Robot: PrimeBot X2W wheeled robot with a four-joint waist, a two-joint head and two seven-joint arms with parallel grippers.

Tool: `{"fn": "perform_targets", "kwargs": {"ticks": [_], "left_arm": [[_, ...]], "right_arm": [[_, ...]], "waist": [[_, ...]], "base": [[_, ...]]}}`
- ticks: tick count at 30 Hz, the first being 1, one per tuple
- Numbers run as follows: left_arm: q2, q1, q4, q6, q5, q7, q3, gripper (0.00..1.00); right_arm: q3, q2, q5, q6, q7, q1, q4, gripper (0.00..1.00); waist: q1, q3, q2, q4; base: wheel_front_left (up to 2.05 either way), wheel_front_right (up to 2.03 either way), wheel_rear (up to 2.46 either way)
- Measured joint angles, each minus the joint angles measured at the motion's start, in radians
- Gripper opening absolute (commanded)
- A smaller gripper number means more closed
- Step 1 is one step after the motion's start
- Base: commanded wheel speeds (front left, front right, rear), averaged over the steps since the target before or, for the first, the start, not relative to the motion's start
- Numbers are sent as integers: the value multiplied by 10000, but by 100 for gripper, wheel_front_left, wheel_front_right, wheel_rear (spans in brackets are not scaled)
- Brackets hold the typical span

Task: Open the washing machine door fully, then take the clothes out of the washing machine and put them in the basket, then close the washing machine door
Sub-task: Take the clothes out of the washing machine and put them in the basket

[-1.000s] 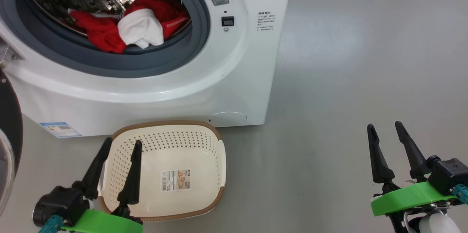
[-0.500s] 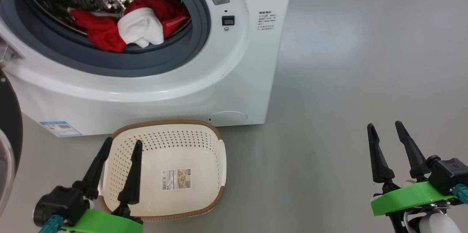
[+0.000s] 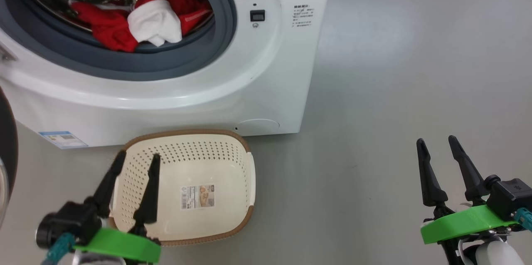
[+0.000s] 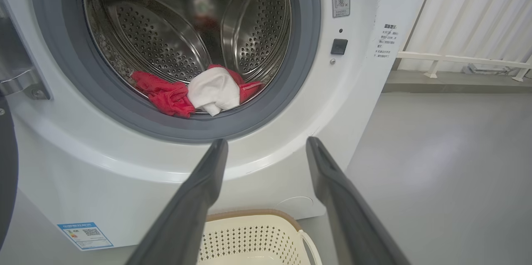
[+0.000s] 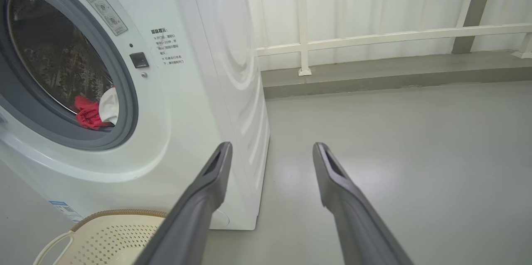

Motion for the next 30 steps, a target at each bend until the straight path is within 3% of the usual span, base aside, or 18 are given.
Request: {"fn": "perform_targets", "kwargs": {"ticks": [11, 30], "left_arm": [[52, -2461, 1528, 0, 431, -2, 4, 100], [750, -8588, 6351, 13, 1513, -2, 159, 100]], "right_arm": [[54, 48, 2, -2, 0, -578, -79, 100], [443, 73, 627, -2, -2, -1937, -253, 100]], "waist": [[0, 771, 0, -154], [1, 2940, 1, -1033]], "base": [[0, 0, 0], [0, 0, 0]]}}
